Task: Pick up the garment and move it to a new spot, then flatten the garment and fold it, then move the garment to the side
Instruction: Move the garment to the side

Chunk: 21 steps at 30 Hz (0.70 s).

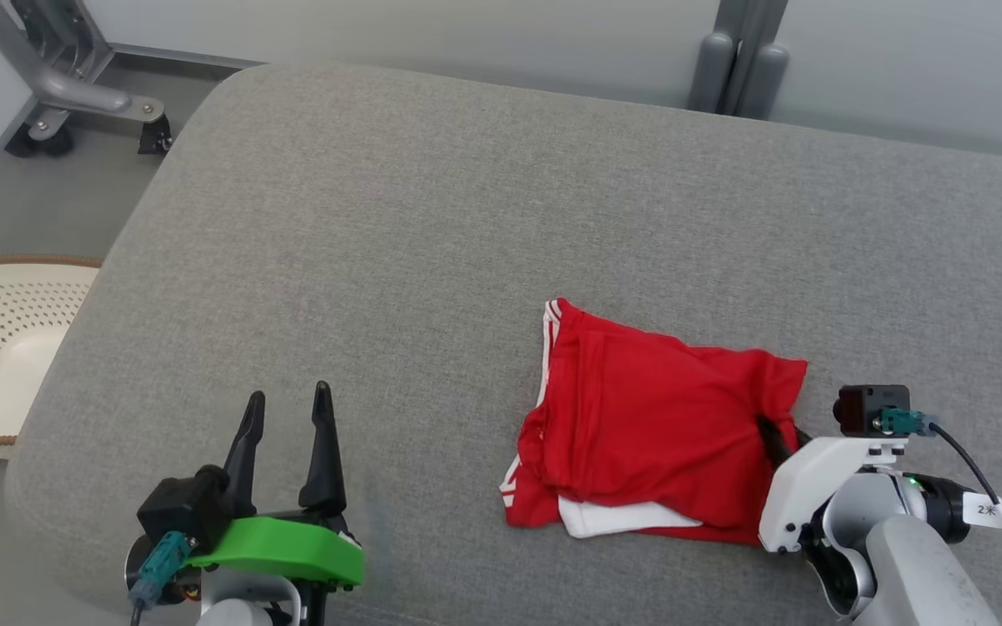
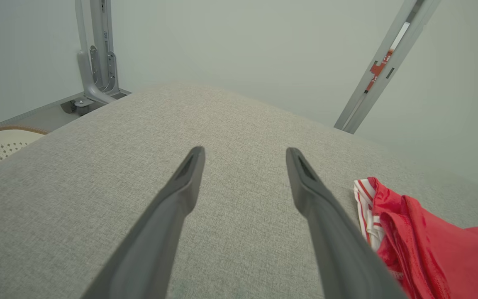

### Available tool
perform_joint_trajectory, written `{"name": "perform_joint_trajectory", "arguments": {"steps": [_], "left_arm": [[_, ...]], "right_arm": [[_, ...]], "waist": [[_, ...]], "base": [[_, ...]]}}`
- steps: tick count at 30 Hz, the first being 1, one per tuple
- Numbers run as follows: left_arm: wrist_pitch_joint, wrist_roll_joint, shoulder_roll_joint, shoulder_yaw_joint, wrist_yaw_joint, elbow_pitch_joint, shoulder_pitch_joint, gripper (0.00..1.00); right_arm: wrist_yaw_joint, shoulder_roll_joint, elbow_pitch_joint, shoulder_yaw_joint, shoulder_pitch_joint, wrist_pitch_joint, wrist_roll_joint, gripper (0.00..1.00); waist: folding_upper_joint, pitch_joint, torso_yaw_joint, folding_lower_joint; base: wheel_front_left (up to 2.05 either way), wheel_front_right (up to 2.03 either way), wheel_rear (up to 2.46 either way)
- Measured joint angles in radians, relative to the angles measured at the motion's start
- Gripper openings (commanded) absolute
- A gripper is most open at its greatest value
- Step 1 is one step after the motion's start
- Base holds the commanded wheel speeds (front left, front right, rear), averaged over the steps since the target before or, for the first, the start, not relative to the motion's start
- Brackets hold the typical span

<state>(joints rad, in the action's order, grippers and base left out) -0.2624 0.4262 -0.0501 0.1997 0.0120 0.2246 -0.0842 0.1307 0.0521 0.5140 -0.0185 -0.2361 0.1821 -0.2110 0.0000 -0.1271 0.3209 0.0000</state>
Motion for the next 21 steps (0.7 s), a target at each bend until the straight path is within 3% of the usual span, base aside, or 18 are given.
{"name": "perform_joint_trajectory", "arguments": {"steps": [7, 13, 21], "left_arm": [[0.000, -0.015, 0.000, 0.002, -0.005, -0.018, 0.002, 1.00], [0.000, -0.026, 0.001, 0.013, -0.012, -0.028, 0.000, 1.00], [0.000, -0.047, 0.001, 0.037, -0.021, -0.024, -0.032, 1.00]], "right_arm": [[0.001, 0.019, -0.038, 0.003, -0.021, -0.038, 0.001, 0.00], [0.001, 0.062, -0.100, -0.032, -0.023, -0.051, 0.012, 0.00], [0.001, 0.072, -0.165, -0.070, -0.024, -0.051, 0.020, 0.00]], "waist": [[0.0000, 0.001, -0.083, 0.0000], [0.0000, -0.001, -0.200, 0.0000], [0.0000, -0.015, -0.375, 0.0000]], "base": [[0.00, 0.00, 0.00], [0.00, 0.00, 0.00], [0.00, 0.00, 0.00]]}}
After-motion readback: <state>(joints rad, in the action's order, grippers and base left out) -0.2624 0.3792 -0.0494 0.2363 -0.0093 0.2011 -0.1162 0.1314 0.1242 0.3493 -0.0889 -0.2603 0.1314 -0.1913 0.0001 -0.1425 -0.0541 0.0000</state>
